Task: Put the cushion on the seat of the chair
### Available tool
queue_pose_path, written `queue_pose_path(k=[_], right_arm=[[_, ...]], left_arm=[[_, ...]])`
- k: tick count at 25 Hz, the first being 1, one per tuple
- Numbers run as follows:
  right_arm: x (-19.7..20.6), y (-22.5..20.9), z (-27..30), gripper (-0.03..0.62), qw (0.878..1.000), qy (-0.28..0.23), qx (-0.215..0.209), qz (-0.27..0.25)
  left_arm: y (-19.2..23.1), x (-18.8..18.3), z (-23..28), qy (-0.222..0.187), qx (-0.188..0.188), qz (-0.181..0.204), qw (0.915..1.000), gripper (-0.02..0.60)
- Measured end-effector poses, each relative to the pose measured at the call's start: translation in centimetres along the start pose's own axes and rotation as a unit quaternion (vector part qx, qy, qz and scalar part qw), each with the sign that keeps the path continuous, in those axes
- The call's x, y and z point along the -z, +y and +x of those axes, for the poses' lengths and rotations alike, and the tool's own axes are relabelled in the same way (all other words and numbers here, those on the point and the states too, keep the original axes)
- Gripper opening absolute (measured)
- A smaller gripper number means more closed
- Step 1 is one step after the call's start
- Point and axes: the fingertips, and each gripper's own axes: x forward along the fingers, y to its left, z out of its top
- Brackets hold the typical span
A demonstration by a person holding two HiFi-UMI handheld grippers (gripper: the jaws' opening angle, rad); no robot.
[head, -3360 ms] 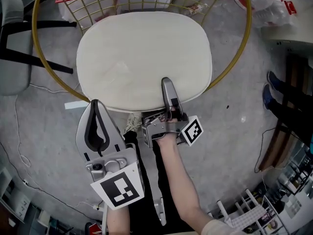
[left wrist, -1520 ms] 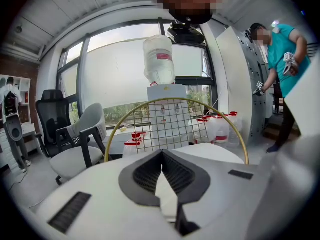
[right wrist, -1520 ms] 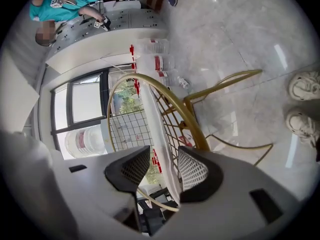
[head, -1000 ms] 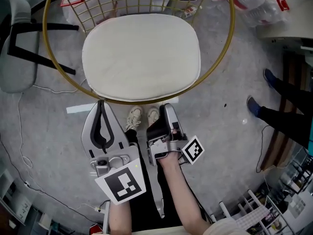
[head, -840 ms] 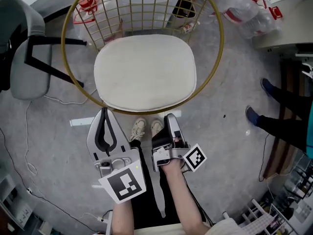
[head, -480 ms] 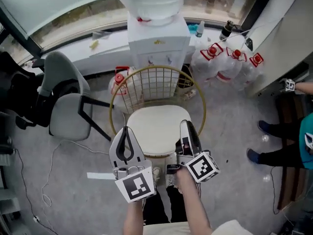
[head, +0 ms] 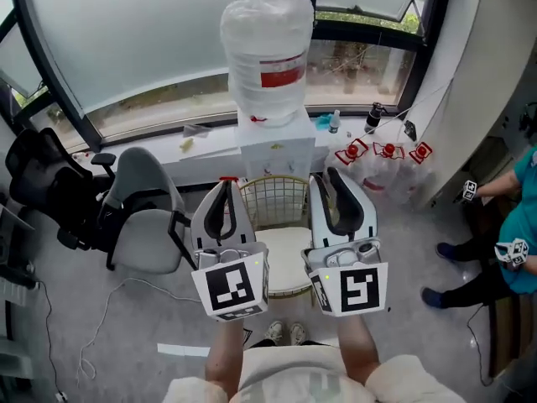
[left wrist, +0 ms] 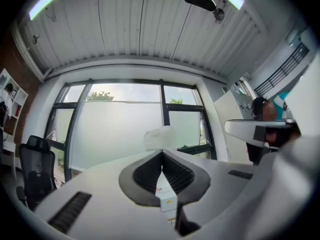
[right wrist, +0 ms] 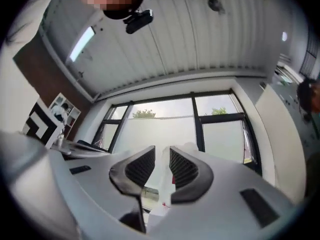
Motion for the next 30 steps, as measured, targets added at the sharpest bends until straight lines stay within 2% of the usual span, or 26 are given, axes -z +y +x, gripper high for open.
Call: queue_pose_path(k=[3,7,14,22,30], right_arm=[[-2.2,1.2,-0.7,0.043,0.999,-0.002,-0.007,-0.038],[-1.4,2.0,-1.3,0.017,0.999,0.033,-0.006,-0.032],[2.3,2.4,-2.4,0.017,0.996,0.090,0.011,-0.009],[3.9,2.7,-2.2,0.017,0.993,0.112,0.000,0.024],[3.6,2.7,-2.5,0.017,0.993,0.115,0.008,0.007]], left_arm=[[-2.0,-3.3,-0.6,-0.038,0.039,-0.009,0.9985,0.014],[-3.5,-4.0,-2.0,-0.044,0.062,-0.024,0.9968,0.014],[-3.0,-2.9,-2.6,-0.034,0.060,-0.032,0.9971,0.014],[-2.6,-2.7,-2.3,-0.030,0.060,-0.027,0.9974,0.014],[-3.0,-2.4,-2.4,-0.024,0.059,-0.013,0.9979,0.014]])
